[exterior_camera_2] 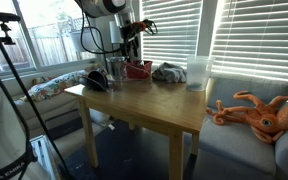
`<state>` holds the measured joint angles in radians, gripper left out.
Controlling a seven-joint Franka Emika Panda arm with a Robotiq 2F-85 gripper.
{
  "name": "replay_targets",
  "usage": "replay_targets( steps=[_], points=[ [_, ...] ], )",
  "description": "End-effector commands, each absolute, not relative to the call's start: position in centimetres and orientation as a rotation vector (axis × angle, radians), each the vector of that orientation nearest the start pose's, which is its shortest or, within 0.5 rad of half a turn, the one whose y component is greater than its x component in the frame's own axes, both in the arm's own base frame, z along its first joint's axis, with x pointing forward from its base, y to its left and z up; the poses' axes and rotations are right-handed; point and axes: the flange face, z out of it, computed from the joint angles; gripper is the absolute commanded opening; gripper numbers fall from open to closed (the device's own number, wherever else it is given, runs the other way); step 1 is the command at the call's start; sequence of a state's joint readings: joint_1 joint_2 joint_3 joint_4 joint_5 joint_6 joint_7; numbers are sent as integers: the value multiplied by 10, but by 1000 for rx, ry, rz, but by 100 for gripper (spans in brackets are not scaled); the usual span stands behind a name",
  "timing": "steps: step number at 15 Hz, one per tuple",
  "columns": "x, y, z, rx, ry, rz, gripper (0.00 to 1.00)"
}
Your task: Pick up the red basket and move it forward on the table
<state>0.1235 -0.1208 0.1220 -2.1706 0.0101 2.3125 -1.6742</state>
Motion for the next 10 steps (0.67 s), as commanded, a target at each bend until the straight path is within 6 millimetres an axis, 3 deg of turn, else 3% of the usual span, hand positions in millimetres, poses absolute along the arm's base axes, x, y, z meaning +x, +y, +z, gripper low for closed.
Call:
replay_targets(
  steps=[1, 5, 10],
  points=[
    [498, 130, 514, 1864, 2232, 351, 100],
    [469, 132, 559, 2089, 1979, 411, 100],
    [423, 140, 596, 2343, 1634, 429, 100]
  ],
)
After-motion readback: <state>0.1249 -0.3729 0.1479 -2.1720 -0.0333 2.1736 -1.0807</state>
